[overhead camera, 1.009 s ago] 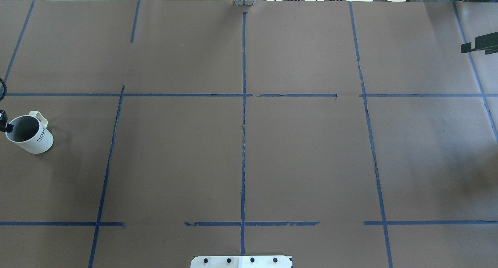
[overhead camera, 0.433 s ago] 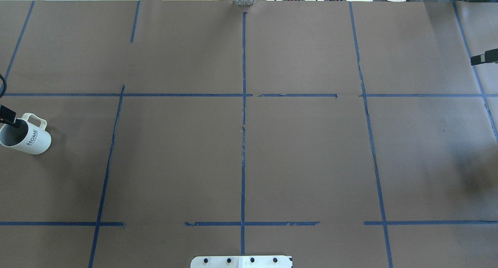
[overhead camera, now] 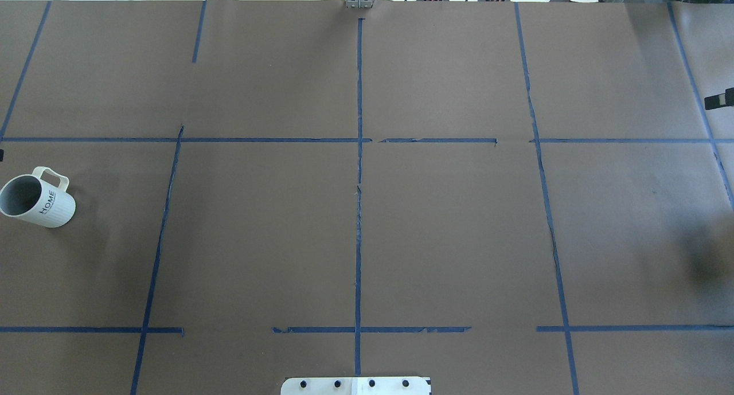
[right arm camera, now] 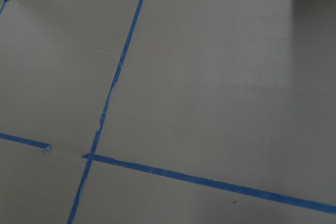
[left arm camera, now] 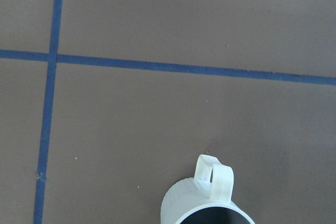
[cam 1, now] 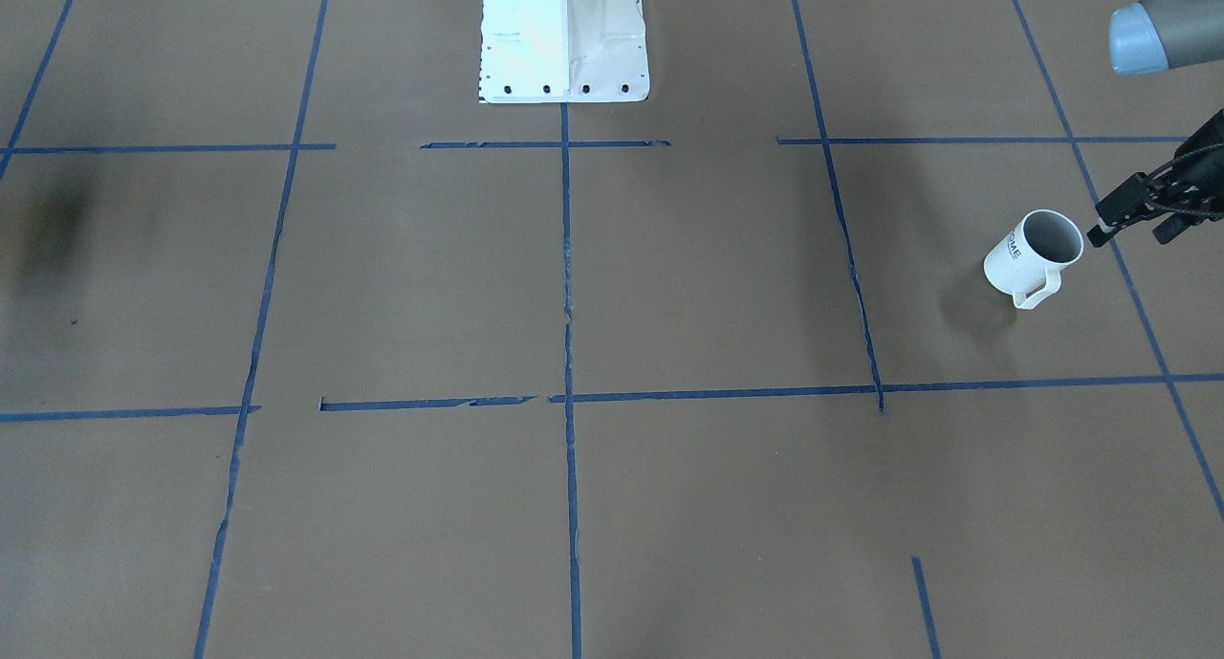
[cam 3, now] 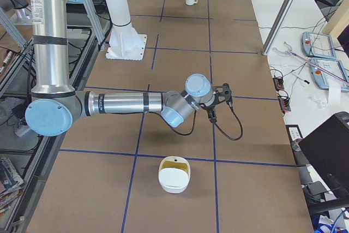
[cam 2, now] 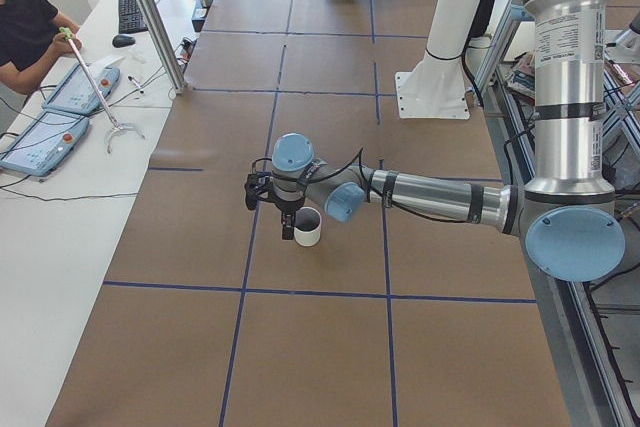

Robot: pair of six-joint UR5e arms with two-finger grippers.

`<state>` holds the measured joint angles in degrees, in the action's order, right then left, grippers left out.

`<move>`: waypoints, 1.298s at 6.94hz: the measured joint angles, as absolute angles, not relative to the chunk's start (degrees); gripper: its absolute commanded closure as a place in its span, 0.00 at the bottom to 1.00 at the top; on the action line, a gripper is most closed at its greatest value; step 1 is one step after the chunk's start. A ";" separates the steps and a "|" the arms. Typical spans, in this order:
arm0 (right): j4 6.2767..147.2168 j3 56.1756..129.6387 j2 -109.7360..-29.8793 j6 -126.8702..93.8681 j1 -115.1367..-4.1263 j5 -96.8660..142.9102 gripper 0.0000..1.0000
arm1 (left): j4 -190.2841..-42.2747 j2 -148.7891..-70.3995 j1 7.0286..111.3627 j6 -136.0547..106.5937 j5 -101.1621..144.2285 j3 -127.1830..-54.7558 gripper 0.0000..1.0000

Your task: Left arm hands cup to right arm to dump lemon

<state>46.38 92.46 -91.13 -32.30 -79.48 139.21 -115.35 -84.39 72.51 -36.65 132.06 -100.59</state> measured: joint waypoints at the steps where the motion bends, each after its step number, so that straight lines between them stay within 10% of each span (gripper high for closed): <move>1: 49.51 92.46 -91.77 -29.45 -79.79 139.22 0.00 | -114.25 -84.61 74.91 -32.22 132.19 -100.48 0.00; 9: 91.17 107.77 -100.77 -5.76 -86.01 139.86 0.00 | -89.09 -85.22 88.31 0.25 136.92 -100.40 0.00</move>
